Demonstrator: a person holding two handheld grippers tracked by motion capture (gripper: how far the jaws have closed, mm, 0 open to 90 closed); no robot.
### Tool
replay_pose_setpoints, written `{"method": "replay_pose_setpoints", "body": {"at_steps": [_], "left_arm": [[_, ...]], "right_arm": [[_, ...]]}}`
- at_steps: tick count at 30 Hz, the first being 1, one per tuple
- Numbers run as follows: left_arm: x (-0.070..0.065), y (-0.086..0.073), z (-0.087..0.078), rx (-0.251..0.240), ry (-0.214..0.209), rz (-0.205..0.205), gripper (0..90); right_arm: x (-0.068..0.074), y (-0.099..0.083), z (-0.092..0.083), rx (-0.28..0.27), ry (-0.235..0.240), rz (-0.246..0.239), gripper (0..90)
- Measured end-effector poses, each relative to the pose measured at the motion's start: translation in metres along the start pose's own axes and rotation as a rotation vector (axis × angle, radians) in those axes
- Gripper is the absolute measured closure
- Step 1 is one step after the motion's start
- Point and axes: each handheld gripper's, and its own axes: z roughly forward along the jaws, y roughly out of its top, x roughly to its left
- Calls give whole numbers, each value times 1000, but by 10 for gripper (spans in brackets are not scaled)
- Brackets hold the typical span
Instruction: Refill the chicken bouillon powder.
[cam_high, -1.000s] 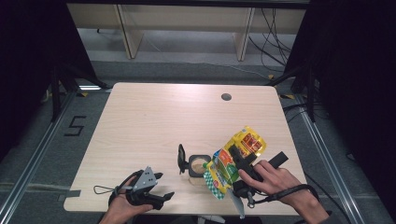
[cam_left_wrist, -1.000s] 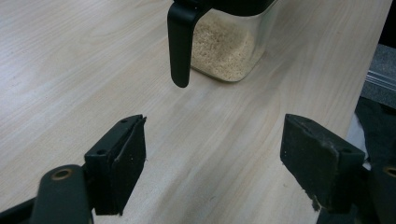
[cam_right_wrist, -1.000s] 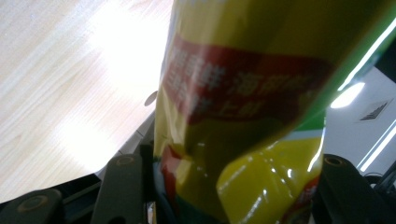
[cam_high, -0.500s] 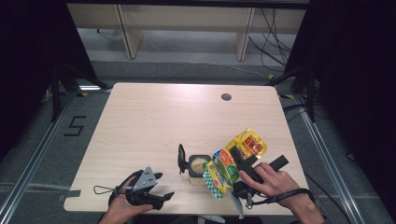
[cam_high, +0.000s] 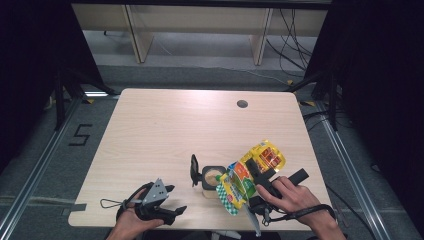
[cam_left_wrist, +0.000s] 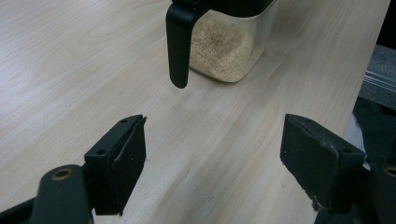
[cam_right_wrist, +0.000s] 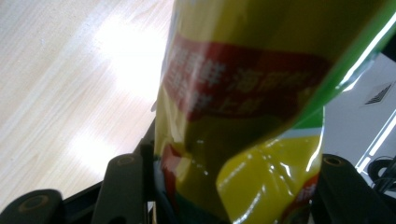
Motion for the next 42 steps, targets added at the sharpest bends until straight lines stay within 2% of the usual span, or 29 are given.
{"method": "replay_pose_setpoints", "body": {"at_steps": [1,3,8,12,13,14,31,39,42], "left_arm": [[-1,0,0,-13,-12,-13,221],[1,1,0,-9,-18,18,221],[-2,0,0,-31,-8,-31,221],[-1,1,-1,-22,-2,-24,221],[-2,0,0,-32,-9,-31,221],[-2,1,0,-31,-9,-29,221],[-1,1,-1,-15,-2,-24,221],[-1,1,-2,-15,0,-26,221],[0,0,-1,-28,-12,-26,221]], "right_arm": [[1,0,0,-1,4,6,502],[1,-1,0,0,4,8,502],[1,0,2,-6,3,2,501],[0,-1,2,-6,1,0,502],[-1,-1,2,-8,25,-1,502],[-1,-1,1,-3,-4,-4,502],[-3,-5,0,2,0,-3,502],[-2,-3,1,-4,0,-3,502],[-1,-3,1,-5,3,0,502]]}}
